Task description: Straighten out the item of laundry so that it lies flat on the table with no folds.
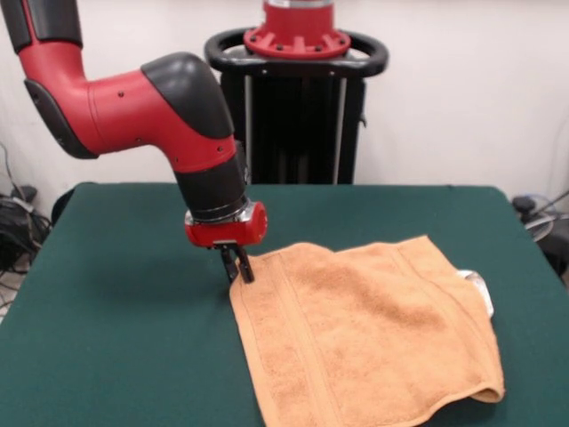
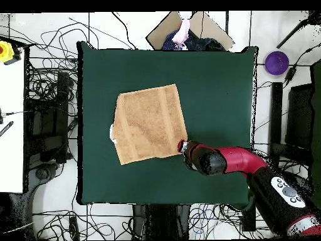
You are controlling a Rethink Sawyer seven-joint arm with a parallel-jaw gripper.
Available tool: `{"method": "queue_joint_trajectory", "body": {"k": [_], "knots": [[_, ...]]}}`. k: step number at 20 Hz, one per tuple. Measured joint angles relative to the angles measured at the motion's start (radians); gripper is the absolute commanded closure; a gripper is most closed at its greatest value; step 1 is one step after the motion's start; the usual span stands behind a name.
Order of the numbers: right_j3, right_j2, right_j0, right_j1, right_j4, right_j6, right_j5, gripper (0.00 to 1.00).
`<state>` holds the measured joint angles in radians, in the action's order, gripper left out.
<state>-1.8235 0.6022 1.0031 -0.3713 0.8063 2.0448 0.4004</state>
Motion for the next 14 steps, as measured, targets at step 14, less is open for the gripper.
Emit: {"method": "queue_joint_trajectory", "body": {"k": [14], "knots": [[-0.008,-0.005,0.0,-0.003,0.001,0.0,-0.02,1.0]]}}
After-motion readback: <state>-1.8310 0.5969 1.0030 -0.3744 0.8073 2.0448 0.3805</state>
